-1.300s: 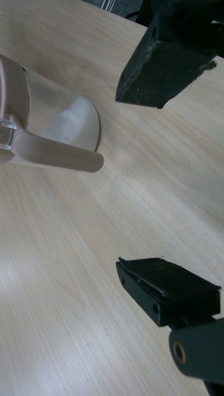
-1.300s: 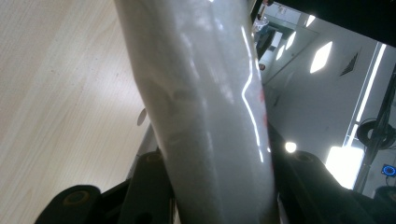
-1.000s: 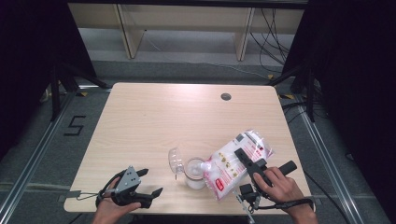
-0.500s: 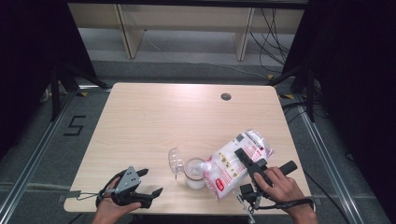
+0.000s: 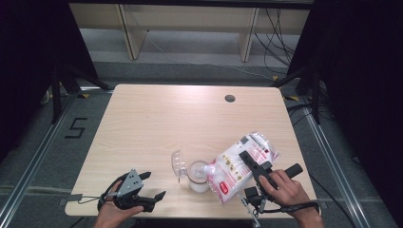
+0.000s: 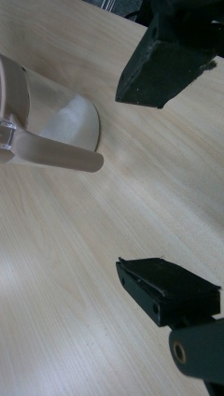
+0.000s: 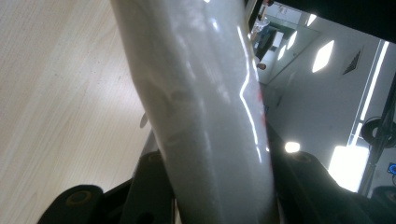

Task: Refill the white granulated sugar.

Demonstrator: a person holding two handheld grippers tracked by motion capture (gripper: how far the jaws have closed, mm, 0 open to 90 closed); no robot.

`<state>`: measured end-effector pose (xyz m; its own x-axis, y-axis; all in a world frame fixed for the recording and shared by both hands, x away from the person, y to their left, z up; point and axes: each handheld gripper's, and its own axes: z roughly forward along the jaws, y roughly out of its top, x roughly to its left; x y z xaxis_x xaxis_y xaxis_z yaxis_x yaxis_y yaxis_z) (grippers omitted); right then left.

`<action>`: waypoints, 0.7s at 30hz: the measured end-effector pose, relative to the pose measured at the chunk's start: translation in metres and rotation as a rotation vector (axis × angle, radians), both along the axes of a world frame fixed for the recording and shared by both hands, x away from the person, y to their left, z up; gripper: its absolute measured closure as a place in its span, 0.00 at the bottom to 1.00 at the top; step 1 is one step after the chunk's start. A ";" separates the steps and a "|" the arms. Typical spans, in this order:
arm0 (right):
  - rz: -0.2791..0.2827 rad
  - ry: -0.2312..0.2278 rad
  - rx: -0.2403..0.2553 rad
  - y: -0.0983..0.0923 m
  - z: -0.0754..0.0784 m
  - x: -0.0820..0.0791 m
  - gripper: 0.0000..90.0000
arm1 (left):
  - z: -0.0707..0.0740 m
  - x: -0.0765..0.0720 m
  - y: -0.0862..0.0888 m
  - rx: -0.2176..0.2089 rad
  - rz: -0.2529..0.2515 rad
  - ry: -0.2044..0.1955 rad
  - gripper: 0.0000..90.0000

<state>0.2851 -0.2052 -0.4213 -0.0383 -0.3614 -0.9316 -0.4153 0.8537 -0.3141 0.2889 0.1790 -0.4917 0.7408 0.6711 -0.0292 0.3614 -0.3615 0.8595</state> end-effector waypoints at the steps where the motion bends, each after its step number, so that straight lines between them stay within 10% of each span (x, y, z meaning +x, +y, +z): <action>1: 0.002 -0.004 -0.005 0.000 0.000 0.000 0.75 | 0.000 0.000 0.000 0.000 0.000 -0.001 0.17; 21: 0.011 -0.007 0.009 0.000 0.000 0.000 0.75 | 0.000 0.001 0.000 0.000 -0.002 -0.004 0.17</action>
